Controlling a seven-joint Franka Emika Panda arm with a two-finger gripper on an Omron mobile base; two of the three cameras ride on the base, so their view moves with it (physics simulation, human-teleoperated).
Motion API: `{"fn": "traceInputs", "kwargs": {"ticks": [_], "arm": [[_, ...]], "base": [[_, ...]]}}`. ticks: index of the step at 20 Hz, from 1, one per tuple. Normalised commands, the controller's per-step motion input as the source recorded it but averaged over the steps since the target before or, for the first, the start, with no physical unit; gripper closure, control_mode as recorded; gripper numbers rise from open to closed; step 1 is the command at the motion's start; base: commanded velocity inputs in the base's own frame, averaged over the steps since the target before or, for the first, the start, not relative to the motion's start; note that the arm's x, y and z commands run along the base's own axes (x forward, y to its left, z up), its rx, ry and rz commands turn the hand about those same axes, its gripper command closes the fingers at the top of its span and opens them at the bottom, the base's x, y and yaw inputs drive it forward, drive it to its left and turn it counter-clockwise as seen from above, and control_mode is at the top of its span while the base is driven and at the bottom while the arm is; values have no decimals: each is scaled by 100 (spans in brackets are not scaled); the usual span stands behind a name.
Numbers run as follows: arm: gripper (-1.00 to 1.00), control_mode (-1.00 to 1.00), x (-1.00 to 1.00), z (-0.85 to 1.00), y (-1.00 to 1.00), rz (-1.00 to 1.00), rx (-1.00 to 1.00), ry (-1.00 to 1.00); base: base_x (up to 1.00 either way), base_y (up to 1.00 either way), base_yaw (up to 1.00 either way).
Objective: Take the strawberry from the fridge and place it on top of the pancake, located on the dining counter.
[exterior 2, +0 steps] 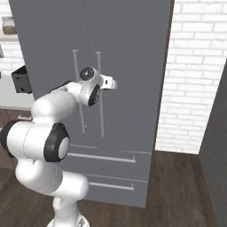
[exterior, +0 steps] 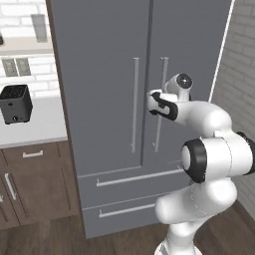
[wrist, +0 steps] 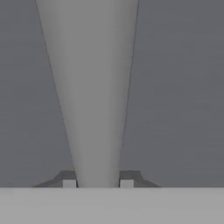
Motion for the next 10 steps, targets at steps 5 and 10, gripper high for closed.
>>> {"fn": "traceInputs", "kwargs": {"ticks": [5, 10], "arm": [[100, -100, -100, 10, -69, 0, 0, 0], [100, -100, -100, 0, -88, -3, 6, 0]], "base": [[0, 0, 0], [0, 0, 0]]}}
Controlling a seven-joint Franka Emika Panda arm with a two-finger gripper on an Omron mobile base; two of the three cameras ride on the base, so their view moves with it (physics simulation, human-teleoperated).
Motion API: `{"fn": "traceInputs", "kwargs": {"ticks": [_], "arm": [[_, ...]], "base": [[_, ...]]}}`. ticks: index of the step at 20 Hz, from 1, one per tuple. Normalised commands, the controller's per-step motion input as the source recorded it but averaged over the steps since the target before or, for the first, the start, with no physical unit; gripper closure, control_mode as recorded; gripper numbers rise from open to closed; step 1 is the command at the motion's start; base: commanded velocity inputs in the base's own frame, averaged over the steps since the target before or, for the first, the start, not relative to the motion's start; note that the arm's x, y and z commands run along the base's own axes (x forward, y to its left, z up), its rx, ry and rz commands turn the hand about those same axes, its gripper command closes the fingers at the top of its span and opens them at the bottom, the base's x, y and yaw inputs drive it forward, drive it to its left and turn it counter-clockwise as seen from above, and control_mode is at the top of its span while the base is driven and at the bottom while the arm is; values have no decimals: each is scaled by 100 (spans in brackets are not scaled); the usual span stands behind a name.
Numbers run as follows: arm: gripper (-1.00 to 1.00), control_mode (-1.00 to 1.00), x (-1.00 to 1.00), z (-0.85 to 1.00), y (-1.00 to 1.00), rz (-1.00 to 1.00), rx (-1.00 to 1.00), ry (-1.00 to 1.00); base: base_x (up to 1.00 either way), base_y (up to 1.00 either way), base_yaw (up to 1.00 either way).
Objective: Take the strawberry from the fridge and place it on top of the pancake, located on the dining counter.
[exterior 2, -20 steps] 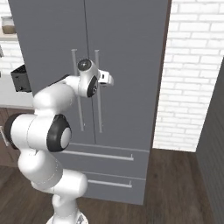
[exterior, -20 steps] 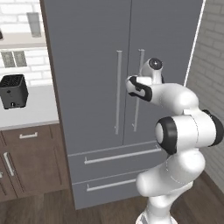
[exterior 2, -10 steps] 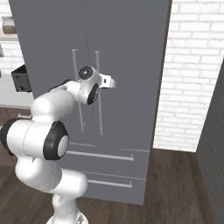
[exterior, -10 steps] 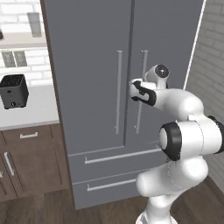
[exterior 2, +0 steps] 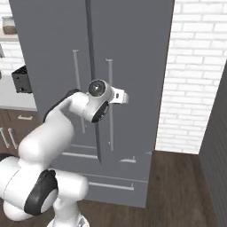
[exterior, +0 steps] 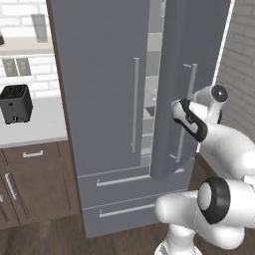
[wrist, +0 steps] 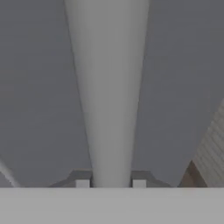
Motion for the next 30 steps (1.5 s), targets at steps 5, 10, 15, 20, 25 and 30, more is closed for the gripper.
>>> {"fn": "traceInputs", "kwargs": {"ticks": [5, 10, 15, 20, 25, 30], "arm": [[-100, -100, -94, 10, -98, 0, 9, 0], [-100, -100, -77, 52, -18, -1, -3, 0], [-100, -100, -32, 69, 32, 0, -23, 9], [-100, -100, 8, 2, 99, 0, -28, 43], [-100, -100, 36, -5, 62, 4, -27, 46], [-100, -100, 68, -35, -11, 1, -32, 25]], "base": [[0, 0, 0], [0, 0, 0], [0, 0, 0], [0, 0, 0], [0, 0, 0], [0, 0, 0]]}}
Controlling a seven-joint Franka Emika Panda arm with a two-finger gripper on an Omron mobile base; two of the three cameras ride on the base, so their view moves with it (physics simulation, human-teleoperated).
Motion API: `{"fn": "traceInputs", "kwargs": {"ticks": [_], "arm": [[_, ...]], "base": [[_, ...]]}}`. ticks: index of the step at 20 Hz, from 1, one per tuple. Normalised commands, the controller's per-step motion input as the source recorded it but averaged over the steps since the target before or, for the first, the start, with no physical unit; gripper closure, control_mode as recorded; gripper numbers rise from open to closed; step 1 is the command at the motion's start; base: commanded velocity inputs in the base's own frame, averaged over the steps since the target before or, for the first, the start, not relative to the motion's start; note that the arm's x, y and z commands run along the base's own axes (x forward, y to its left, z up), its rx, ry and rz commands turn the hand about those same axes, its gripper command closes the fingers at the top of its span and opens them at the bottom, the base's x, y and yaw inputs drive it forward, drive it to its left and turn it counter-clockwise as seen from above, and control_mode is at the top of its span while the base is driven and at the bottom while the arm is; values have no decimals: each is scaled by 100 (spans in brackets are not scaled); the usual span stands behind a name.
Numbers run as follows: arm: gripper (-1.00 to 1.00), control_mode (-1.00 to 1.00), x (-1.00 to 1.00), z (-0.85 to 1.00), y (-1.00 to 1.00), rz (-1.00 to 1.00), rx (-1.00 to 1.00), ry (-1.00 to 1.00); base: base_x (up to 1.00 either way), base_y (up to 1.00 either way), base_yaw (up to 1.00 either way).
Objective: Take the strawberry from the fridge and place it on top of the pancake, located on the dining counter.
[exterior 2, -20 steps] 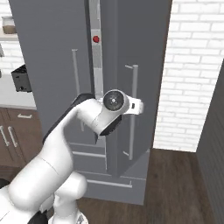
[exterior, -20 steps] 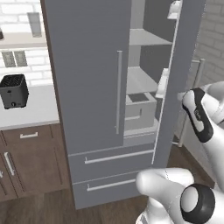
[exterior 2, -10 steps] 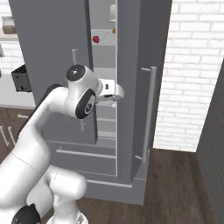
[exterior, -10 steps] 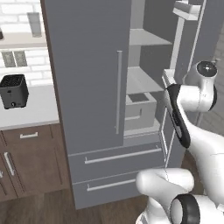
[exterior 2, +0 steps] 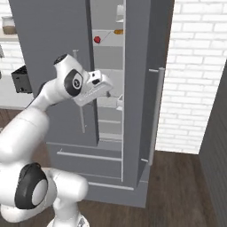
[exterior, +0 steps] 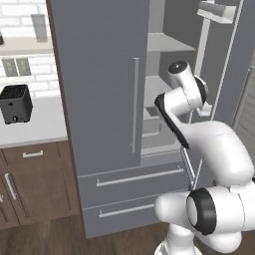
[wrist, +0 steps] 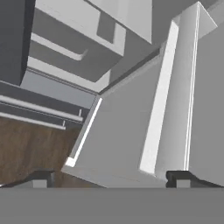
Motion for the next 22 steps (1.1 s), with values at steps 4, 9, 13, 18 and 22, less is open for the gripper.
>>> {"fn": "traceInputs", "kwargs": {"ticks": [4, 9, 13, 18, 22], "arm": [[-100, -100, 63, -64, -38, 0, -26, 4], [-100, -100, 25, -43, -62, 0, -11, 0], [-100, -100, 22, -35, -61, 0, -8, 0], [-100, -100, 13, -27, -67, 0, -3, 0], [-100, -100, 0, -1, -47, 0, 0, -2]], "base": [[0, 0, 0], [0, 0, 0], [0, 0, 0], [0, 0, 0], [0, 0, 0]]}}
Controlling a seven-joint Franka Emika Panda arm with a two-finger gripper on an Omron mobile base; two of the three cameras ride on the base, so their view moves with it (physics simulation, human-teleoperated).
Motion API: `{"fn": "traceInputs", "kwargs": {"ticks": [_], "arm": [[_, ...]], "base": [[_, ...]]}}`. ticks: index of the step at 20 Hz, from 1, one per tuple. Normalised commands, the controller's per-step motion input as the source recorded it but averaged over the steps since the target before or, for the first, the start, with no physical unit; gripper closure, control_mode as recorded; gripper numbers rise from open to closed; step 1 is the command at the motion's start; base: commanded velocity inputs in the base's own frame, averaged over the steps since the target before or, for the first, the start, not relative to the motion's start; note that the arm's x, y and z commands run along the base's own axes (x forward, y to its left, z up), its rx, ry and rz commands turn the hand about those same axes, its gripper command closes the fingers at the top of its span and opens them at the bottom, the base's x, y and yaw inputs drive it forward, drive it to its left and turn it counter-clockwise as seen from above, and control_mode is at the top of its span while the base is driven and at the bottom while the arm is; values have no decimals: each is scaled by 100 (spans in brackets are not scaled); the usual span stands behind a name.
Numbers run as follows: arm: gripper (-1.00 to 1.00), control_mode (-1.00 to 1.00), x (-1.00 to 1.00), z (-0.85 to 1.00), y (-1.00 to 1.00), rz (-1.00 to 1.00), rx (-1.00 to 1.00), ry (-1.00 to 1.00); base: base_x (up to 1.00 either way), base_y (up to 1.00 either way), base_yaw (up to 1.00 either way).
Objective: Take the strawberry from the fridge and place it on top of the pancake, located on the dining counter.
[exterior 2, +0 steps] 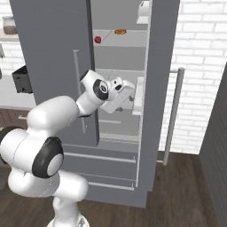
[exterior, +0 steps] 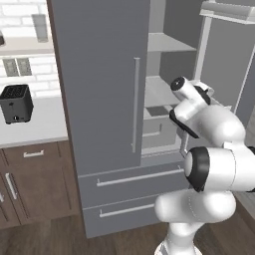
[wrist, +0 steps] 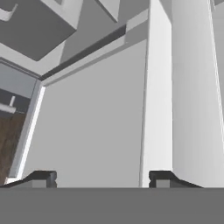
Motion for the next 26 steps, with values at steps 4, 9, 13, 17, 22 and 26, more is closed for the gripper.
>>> {"fn": "traceInputs", "kwargs": {"ticks": [4, 9, 13, 17, 22, 26], "arm": [[-100, -100, 0, 0, -11, 0, 2, 0], [-100, -100, 0, 0, 61, 0, 0, -10], [-100, -100, 27, 2, 100, 0, 24, -25], [-100, -100, 46, -7, 100, 1, 68, -1], [-100, -100, 40, -13, 88, 5, 88, 5], [-100, -100, 27, -3, 58, -10, 61, -14]], "base": [[0, 0, 0], [0, 0, 0], [0, 0, 0], [0, 0, 0], [0, 0, 0], [0, 0, 0]]}}
